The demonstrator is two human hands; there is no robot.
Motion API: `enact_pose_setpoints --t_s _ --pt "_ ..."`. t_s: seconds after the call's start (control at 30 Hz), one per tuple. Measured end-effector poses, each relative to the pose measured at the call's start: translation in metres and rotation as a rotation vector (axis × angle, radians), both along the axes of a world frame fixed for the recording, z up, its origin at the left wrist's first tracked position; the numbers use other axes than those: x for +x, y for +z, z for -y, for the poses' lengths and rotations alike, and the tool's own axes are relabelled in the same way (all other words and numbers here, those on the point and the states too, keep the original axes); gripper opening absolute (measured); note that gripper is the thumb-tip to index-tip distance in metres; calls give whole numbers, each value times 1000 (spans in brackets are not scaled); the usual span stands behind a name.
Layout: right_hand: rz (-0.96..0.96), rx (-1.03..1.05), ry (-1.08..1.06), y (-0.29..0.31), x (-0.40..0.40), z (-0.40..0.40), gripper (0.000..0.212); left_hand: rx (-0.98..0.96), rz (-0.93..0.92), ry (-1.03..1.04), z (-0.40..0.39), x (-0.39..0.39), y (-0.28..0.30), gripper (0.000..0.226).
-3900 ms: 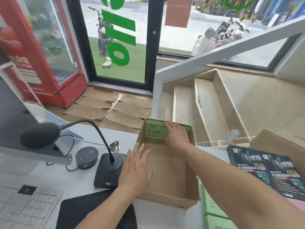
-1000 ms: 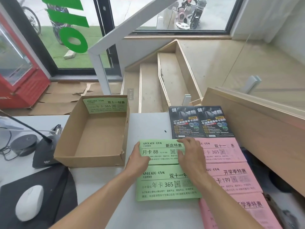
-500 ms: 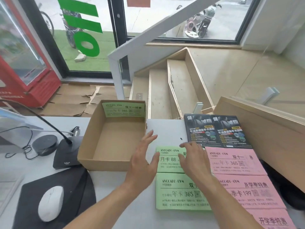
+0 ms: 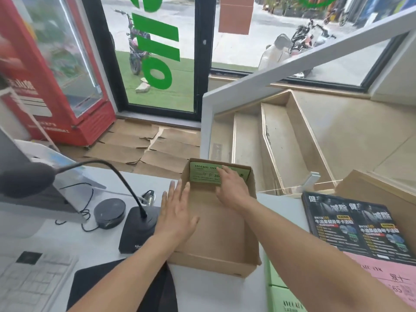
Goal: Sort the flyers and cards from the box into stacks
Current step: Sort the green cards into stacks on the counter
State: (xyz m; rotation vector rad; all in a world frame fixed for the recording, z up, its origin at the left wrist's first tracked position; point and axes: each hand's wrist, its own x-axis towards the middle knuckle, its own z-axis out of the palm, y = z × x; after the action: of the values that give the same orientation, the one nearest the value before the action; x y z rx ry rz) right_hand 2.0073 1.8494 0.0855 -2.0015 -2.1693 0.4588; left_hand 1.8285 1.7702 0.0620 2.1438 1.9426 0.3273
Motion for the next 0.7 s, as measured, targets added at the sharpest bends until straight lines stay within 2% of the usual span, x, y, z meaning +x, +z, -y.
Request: enact_pose_setpoints --t_s 0.13,0.27,0.43,0.57,0.7 --pt "133 36 -57 -6 -2 -32 66 2 -21 -31 -7 -2 -10 102" --pt "190 129 -37 -18 -4 -38 67 120 -67 -61 -3 -2 -19 104" --pt "249 149 -43 -28 0 -37 80 86 -18 -51 -5 -4 -20 102" --pt "285 198 -36 -26 3 -44 59 104 -14 -50 -5 -5 -25 104" --pt "364 154 -4 -28 7 -44 41 104 -1 -43 -6 -5 -25 103"
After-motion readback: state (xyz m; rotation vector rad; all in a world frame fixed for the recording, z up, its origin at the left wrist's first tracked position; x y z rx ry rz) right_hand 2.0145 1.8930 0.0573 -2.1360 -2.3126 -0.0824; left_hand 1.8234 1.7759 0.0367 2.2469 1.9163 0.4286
